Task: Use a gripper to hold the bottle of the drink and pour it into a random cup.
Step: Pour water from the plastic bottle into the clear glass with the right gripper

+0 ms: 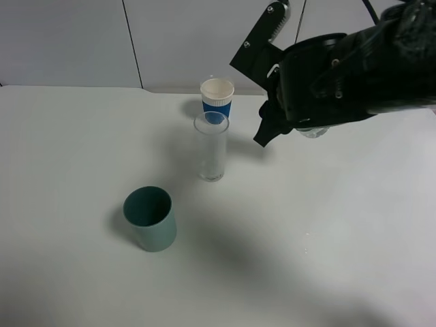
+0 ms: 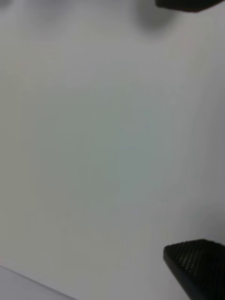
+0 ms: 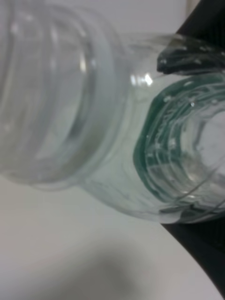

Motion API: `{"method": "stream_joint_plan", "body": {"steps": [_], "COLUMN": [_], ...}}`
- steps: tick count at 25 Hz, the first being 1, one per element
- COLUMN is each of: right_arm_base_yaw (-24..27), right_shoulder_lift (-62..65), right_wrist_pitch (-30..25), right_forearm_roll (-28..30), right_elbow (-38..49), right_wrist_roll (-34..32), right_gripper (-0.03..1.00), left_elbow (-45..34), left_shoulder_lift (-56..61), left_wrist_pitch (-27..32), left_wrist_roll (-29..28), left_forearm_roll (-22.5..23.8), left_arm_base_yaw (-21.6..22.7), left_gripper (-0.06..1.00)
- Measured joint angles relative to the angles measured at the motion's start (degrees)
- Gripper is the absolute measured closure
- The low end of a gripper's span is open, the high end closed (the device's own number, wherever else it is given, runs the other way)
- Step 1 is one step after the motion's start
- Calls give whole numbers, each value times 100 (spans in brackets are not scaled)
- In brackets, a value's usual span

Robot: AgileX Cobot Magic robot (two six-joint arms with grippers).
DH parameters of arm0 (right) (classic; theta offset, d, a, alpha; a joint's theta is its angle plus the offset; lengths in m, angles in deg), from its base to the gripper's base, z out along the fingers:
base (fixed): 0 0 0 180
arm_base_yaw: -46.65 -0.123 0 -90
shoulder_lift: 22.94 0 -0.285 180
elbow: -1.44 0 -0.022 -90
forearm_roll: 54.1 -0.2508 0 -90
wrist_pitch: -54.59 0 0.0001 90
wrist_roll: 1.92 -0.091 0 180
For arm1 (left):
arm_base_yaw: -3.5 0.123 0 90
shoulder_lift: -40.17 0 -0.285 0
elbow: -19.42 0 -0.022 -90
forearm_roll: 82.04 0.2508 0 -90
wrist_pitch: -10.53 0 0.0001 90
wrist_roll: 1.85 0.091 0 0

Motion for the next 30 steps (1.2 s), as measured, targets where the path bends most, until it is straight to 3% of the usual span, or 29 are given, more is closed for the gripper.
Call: {"method": "stream_joint_plan", "body": {"steps": [18,30], "right_arm_base_yaw": [-245,-402], "right_shoulder_lift": [-415,-431], "right_wrist_pitch": [-403,-591], "right_forearm_roll": [444,644], "right_elbow": [-459,-459], "right_wrist_roll": [1740,1900], "right_gripper": [40,40], "left_elbow": [0,0], "left_shoulder_lift": [0,0], "left_wrist_pitch": [0,0], "left_wrist_roll": [0,0], "left_forearm_roll": [-6,-6], "left_arm_base_yaw": [0,0], "left_gripper": [-4,-4]}}
